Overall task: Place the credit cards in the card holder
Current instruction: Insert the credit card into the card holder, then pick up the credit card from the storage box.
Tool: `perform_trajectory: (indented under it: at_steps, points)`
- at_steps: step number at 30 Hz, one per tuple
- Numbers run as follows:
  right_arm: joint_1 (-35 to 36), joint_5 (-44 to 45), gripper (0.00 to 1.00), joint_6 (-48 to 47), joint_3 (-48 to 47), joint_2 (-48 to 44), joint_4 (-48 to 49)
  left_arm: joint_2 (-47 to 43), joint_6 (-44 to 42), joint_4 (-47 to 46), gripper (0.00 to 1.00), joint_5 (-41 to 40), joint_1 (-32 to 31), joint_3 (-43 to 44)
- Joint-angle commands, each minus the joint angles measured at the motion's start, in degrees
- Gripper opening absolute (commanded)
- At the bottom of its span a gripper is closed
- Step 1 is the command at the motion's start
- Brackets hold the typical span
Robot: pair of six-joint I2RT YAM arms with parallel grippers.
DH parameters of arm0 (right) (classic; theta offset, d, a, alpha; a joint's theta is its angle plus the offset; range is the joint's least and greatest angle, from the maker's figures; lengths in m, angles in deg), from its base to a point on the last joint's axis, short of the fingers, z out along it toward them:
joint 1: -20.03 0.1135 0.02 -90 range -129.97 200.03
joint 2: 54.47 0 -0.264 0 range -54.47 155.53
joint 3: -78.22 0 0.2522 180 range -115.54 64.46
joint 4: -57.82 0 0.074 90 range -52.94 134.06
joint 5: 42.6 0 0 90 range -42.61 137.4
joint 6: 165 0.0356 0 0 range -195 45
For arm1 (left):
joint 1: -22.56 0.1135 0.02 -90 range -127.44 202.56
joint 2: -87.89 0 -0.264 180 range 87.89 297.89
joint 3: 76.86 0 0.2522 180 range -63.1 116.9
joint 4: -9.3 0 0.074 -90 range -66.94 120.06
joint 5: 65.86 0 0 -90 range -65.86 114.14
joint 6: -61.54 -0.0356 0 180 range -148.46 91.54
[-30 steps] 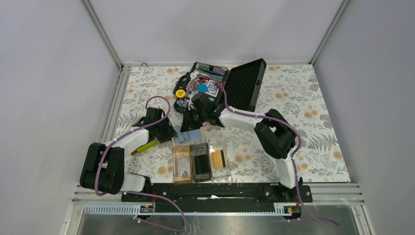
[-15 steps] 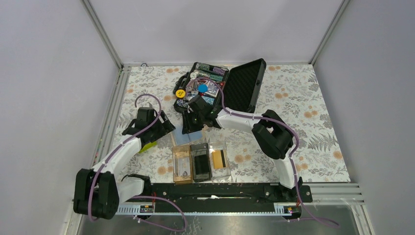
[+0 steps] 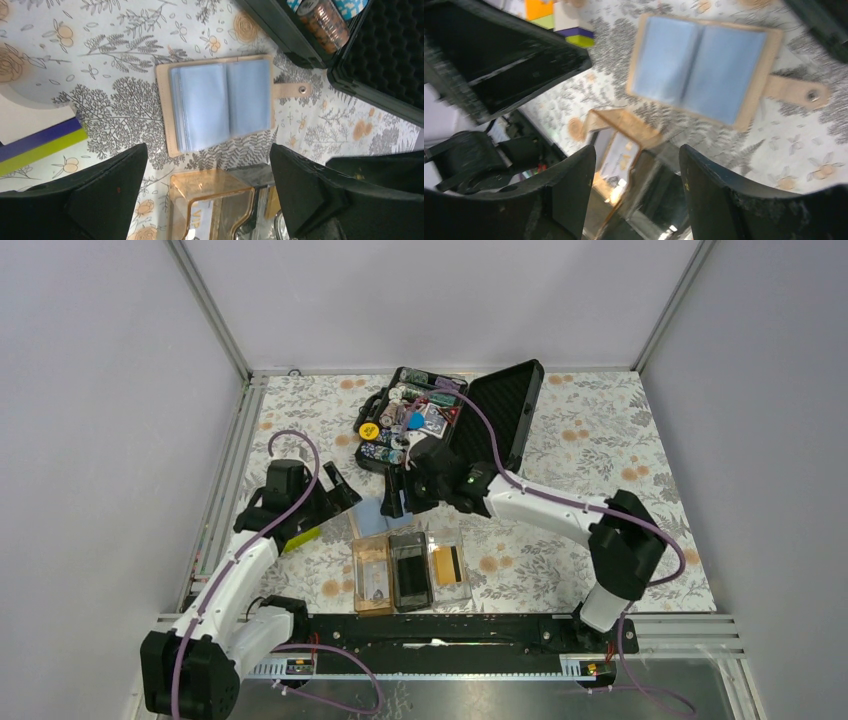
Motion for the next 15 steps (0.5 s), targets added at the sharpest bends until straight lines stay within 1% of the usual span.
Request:
perform_trajectory:
  at_steps: [1, 4, 7, 11, 15]
  points:
    - [5.53, 1.75, 0.69, 6.30, 2.93, -4.60, 1.17, -1.54, -1.40, 3.08, 0.99, 4.23, 0.31, 1.56]
    - [9.85, 1.81, 0.70, 10.58, 4.96, -5.62, 5.23, -1.81, -1.81, 3.90, 0.99, 4.09, 0.31, 1.52]
    - [13.07, 2.46, 0.70, 14.02, 5.48, -4.63, 7.91, -2.40, -2.89, 5.90, 0.99, 3.13, 0.67, 2.98]
    - [16.73, 3.72, 0.69, 17.04, 5.51, -1.82, 11.90, -3.94, -6.62, 8.40, 0.99, 1.84, 4.22, 5.87]
    - [18.56, 5.15, 0.67, 18.45, 3.31, 2.49, 10.95, -4.56, -10.83, 10.74, 0.99, -0.57, 7.30, 8.68]
